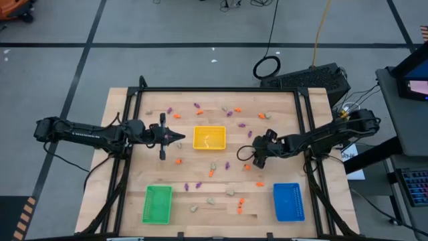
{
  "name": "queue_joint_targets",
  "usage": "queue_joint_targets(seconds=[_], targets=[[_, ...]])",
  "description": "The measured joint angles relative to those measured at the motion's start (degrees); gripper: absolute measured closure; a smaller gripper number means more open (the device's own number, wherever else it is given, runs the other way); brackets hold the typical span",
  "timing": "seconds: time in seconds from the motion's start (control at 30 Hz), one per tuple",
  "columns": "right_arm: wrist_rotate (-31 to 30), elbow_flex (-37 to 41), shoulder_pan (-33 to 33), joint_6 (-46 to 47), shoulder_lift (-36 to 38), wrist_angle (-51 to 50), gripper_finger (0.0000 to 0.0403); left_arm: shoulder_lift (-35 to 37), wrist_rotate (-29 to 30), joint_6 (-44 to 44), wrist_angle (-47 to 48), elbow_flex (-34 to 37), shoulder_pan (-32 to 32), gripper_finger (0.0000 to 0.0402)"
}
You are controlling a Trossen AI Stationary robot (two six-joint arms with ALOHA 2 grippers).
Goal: Sort Halloween decoration
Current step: Put the white skull toy in the yellow basket
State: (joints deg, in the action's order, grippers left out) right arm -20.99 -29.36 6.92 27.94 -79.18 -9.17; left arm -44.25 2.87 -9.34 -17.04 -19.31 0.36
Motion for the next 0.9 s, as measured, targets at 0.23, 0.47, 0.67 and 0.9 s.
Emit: queue_joint_targets(seconds=[0.23,0.47,0.67,0.9], targets=[[0.13,-0.04,-0.72,0.35,-1.72,1.31,0.0179,0.00,0.00,0.02,0.00,0.00,0.00,0.0402],[1.64,-0.13,-1.29,1.90,-2.24,1.40,0.0209,0.00,0.00,0.02,0.01,0.00,0.00,0.0402],[1.77,-0.11,-1.27,1.93,-2.24,1.16,0.0251,0.00,-0.02,0.02,0.02,0.00,0.00,0.0402],[1.81,-0.07,-1.25,2.58,-2.29,0.90,0.0283,0.00,-0.02,0.04,0.11,0.00,0.00,0.0402]])
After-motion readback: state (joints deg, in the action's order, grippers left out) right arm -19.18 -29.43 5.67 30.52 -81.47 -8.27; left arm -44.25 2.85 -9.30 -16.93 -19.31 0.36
